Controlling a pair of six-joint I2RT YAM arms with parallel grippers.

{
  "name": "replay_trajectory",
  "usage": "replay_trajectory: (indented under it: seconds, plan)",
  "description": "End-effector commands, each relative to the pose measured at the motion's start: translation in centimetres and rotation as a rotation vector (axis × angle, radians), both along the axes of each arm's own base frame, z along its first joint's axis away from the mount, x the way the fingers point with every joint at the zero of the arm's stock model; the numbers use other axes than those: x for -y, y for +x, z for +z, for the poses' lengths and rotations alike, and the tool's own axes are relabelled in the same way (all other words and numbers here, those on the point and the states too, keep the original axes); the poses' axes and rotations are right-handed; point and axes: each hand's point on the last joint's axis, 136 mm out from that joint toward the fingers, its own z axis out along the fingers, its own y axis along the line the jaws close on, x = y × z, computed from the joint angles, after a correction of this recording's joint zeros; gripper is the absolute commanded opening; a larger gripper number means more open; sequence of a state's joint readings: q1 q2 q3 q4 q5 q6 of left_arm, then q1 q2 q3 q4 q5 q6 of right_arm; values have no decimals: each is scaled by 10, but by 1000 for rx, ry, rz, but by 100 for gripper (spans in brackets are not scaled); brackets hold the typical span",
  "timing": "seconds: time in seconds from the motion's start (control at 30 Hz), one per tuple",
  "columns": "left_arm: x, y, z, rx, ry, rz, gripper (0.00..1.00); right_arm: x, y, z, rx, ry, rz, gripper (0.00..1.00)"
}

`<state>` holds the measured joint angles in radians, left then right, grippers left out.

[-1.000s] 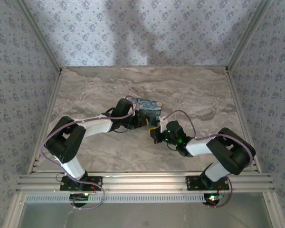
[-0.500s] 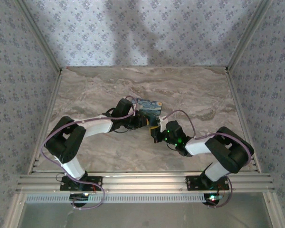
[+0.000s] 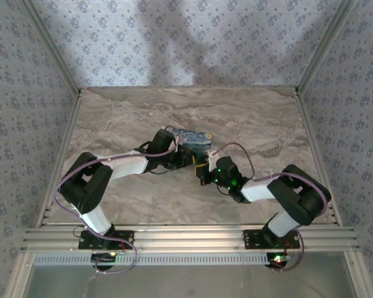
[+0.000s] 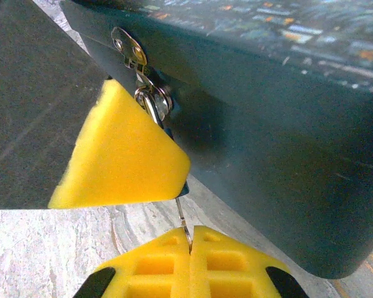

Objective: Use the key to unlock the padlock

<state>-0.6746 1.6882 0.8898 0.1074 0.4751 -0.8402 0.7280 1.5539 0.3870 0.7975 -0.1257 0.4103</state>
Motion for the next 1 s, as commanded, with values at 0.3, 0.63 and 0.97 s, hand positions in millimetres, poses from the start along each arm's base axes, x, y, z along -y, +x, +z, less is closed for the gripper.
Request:
replay_trajectory:
  seconds: [0.3, 0.63, 0.97]
  plan:
    - [12, -3, 27, 7, -56, -12, 12, 0, 18, 29, 136, 45, -57, 0]
    - [19, -7, 28, -88, -90, 10, 11, 2, 29, 58, 288, 54, -73, 0]
    - [19, -11, 29, -109, -70, 13, 12, 6, 41, 84, 382, 41, -88, 0]
